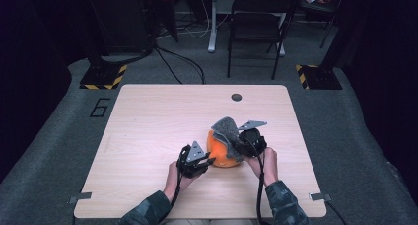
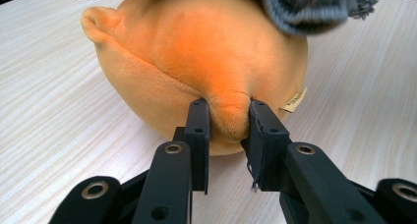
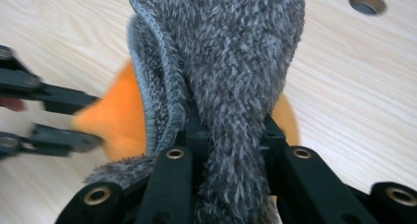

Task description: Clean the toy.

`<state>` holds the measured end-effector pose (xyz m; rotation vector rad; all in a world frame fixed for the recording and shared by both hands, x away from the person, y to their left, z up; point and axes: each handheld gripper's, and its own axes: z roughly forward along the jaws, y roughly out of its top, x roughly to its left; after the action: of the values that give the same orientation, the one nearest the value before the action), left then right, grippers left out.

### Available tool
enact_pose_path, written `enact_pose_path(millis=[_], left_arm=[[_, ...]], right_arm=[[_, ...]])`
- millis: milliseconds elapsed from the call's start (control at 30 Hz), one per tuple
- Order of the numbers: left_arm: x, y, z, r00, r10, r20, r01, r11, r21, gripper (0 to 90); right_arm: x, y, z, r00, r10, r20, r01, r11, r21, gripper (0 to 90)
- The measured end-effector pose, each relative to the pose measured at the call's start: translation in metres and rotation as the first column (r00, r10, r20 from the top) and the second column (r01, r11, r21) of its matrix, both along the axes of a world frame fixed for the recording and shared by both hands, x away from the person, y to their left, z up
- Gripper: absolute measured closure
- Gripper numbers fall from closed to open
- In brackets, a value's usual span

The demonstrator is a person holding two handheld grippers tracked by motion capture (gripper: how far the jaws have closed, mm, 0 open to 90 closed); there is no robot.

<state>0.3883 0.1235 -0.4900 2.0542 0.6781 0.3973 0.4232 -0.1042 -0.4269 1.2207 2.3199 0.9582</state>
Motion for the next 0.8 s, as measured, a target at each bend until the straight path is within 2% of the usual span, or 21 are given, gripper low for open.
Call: enact_pose_path(millis=[300,433,533,733,800], left_arm=[[0.001,0.0,0.0,1.0,-0.005,-0.002,0.005,1.0,-0.002,72.9],[0.0,0.0,0.0,1.0,-0.005,-0.001,0.005,1.0,0.0,72.9],[0.0,0.0,0.0,1.0,-0.005,0.001,0.005,1.0,0.0,72.9],[0.001,0.0,0.0,1.0,-0.005,0.0,0.005,1.0,-0.003,72.8],[0.001,0.0,0.0,1.0,-0.007,0.003,0.007,1.0,0.001,72.8]], right_arm=[[0.01,-0.03,-0.016,0.9944,-0.081,-0.068,0.082,0.997,0.013,74.3],[0.013,-0.036,-0.021,0.9909,-0.097,-0.093,0.099,0.995,0.015,74.3],[0.014,-0.04,-0.026,0.9895,-0.102,-0.103,0.102,0.995,-0.001,74.3],[0.019,-0.046,-0.041,0.9804,-0.138,-0.141,0.136,0.99,-0.024,74.2],[0.02,-0.047,-0.044,0.9748,-0.152,-0.163,0.15,0.988,-0.022,74.2]])
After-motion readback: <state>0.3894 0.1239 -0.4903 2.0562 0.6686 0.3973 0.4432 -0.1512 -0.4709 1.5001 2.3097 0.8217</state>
